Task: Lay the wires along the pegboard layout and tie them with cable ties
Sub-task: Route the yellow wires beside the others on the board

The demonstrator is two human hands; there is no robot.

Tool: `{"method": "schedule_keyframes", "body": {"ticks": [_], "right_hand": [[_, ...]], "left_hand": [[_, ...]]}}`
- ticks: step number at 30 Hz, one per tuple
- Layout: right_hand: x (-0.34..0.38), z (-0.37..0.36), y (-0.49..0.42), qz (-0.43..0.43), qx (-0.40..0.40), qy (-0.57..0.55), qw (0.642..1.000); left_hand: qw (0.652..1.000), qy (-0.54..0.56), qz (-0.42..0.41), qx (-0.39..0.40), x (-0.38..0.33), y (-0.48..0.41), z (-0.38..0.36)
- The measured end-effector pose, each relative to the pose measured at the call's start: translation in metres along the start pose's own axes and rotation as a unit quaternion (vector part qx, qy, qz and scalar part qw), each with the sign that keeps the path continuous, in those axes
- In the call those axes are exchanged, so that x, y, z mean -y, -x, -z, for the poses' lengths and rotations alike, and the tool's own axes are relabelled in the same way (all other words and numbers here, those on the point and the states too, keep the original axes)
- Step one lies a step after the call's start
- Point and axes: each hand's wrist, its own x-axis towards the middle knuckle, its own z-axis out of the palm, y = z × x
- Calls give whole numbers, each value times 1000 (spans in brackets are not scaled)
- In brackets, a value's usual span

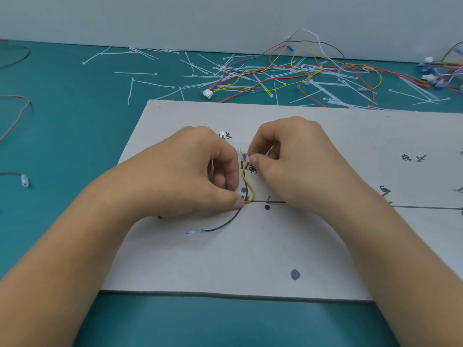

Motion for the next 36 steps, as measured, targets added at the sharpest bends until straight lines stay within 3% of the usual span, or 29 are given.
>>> {"method": "schedule_keyframes", "body": {"ticks": [19,27,36], "right_hand": [[4,14,6,6,68,-20,997],[2,7,2,2,-24,-59,998],[3,1,1,-4,-24,-32,999]], "left_hand": [[1000,-3,-1,-3,3,-1,-2],[1000,-7,1,-3,4,-1,-1],[1000,0,-4,-7,4,-1,0]]}}
